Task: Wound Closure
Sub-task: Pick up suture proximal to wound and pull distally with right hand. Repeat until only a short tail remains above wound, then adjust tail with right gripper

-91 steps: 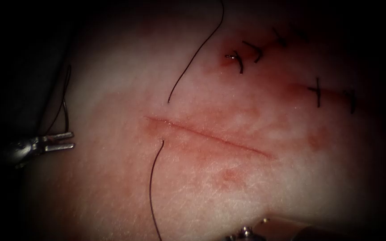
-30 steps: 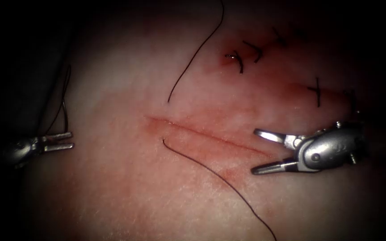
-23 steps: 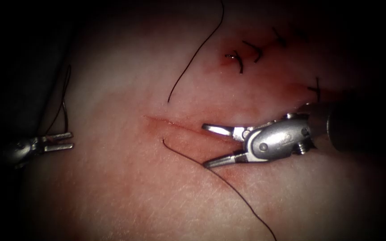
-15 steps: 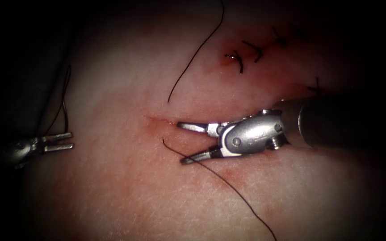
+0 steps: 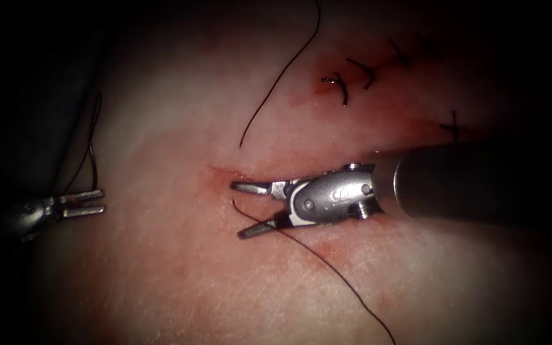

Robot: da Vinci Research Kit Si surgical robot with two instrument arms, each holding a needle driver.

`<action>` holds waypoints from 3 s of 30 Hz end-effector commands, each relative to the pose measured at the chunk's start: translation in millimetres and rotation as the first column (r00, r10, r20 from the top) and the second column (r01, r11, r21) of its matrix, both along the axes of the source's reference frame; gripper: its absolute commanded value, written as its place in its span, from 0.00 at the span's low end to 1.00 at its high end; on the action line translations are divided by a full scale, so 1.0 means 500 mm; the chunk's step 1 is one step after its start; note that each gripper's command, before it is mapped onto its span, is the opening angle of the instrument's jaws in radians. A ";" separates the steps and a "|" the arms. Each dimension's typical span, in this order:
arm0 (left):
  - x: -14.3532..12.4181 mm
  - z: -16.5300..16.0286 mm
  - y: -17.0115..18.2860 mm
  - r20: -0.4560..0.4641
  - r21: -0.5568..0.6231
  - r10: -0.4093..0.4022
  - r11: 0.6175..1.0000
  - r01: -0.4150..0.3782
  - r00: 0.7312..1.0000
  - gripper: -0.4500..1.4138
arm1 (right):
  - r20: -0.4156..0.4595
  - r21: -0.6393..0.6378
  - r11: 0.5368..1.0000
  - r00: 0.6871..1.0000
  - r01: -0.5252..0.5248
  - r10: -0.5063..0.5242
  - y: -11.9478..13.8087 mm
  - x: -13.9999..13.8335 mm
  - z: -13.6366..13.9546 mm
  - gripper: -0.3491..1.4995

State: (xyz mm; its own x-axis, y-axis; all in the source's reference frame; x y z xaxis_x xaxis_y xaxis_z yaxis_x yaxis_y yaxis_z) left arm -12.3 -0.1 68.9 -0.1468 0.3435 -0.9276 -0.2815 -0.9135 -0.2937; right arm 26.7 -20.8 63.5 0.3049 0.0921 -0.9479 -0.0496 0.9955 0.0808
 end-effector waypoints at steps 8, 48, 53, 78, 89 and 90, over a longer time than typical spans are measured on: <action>-0.0010 0.0016 -0.0006 0.001 0.001 0.001 1.000 -0.001 1.000 0.00 | 0.027 0.007 0.999 0.999 0.036 -0.036 -0.0003 0.0019 0.0010 0.00; -0.0090 0.0013 0.0070 0.013 0.002 -0.003 1.000 0.003 1.000 0.00 | -0.124 -0.034 0.994 0.987 0.101 -0.104 -0.0346 -0.0004 -0.0247 0.98; -0.0147 0.0046 0.0105 0.028 0.006 -0.011 1.000 0.011 1.000 0.00 | -0.027 -0.025 1.000 0.999 0.019 -0.020 -0.0260 -0.0096 -0.0255 0.98; -0.0195 0.0198 0.0131 -0.119 0.153 -0.104 0.981 0.121 0.988 0.65 | 0.335 0.430 0.728 0.843 -0.534 0.420 0.0088 -0.0182 -0.0175 0.88; -0.0229 0.0074 0.0084 -0.120 0.175 -0.115 0.975 0.136 0.986 0.65 | 0.493 0.619 0.516 0.805 -0.592 0.331 0.0238 -0.0049 -0.0098 0.90; -0.0232 0.0067 0.0079 -0.112 0.171 -0.109 0.977 0.127 0.988 0.64 | 0.497 0.634 0.505 0.809 -0.585 0.313 0.0245 -0.0034 -0.0090 0.90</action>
State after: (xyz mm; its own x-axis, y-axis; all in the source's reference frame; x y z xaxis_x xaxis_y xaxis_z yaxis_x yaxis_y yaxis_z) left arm -23.6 3.6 70.8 -0.1854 0.5159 -0.8364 -0.4174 -0.8119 -0.4082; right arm 24.6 -8.5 58.9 0.2575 0.9124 -0.3183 -0.6121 0.4089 0.6769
